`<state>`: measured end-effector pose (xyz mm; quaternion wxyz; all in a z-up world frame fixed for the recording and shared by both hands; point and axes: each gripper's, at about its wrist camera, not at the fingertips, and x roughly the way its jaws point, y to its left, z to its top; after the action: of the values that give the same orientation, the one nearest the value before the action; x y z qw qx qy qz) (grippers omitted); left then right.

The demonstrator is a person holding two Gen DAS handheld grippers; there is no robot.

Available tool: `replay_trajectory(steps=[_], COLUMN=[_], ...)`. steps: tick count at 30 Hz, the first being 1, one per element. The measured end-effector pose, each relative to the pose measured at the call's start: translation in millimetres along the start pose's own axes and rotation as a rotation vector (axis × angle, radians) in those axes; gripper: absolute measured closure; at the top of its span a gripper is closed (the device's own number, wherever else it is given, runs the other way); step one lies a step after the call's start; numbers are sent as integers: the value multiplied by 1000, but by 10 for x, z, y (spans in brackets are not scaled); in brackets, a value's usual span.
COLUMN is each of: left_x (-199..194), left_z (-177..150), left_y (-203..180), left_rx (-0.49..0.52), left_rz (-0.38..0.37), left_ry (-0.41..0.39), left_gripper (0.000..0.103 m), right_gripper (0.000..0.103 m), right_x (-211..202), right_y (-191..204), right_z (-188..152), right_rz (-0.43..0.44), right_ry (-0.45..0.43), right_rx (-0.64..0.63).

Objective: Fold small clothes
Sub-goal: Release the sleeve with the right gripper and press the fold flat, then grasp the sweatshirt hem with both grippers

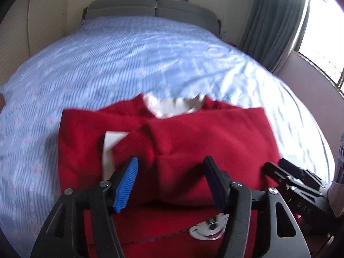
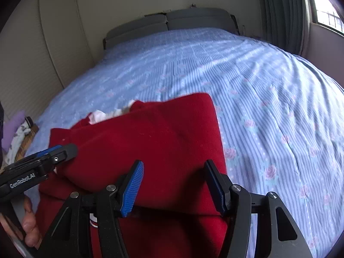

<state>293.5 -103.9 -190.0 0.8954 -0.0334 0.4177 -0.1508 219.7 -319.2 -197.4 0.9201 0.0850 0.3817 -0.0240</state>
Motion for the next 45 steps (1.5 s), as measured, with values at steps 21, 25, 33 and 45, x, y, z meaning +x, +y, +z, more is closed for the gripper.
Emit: replay_trajectory(steps=[21, 25, 33, 45], left_x=[-1114, -1424, -1842, -1821], left_z=[-878, -1266, -1916, -2325], left_y=[15, 63, 172, 450], left_rx=[90, 66, 0, -126], left_rz=[109, 153, 187, 201], left_ry=[-84, -79, -95, -48], left_gripper=[29, 29, 29, 30], right_gripper=[27, 27, 27, 27], right_x=[-991, -1343, -1806, -1775], right_y=[-105, -133, -167, -448], right_z=[-619, -967, -1527, -1782], right_rz=[-55, -98, -154, -138], right_ry=[-70, -68, -63, 15], right_rx=[-10, -3, 9, 133])
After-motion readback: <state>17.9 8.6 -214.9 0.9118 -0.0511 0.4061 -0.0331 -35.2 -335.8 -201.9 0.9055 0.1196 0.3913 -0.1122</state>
